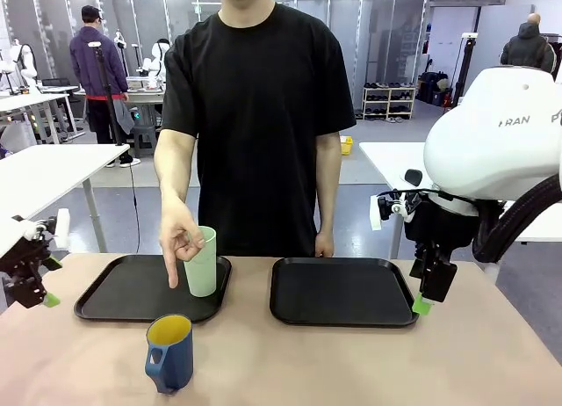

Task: Sort and store the cups by type.
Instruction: Pick up the Handle plastic cup and place it into the empty Flat Tray.

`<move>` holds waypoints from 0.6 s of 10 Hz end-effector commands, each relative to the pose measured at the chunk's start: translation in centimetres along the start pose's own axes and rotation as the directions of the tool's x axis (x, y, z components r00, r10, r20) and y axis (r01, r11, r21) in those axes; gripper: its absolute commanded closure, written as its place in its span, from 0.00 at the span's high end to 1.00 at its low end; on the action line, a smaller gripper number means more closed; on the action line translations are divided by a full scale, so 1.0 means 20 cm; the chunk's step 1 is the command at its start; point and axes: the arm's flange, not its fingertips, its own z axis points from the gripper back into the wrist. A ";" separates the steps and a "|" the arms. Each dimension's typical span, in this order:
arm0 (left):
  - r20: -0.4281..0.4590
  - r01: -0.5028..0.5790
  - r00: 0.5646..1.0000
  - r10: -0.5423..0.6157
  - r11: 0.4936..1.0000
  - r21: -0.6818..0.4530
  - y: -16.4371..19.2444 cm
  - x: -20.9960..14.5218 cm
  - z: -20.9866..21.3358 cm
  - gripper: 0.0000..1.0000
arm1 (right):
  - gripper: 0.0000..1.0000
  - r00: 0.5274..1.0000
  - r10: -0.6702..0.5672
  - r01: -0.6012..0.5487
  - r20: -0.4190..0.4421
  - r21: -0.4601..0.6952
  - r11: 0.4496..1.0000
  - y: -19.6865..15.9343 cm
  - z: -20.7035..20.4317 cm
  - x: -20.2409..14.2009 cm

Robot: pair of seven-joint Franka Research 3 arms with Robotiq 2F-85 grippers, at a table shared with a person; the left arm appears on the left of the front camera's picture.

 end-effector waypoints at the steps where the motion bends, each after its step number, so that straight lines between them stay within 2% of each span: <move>1: 0.089 0.110 0.991 -0.103 0.991 -0.073 -0.14 0.05 -0.11 1.00 | 1.00 1.000 -0.008 0.008 -0.011 -0.002 1.000 0.00 0.00 0.00; 6: 0.177 0.256 0.961 -0.215 0.932 -0.257 -0.39 0.15 -0.31 1.00 | 1.00 1.000 -0.008 0.008 -0.011 -0.002 1.000 0.00 0.00 0.00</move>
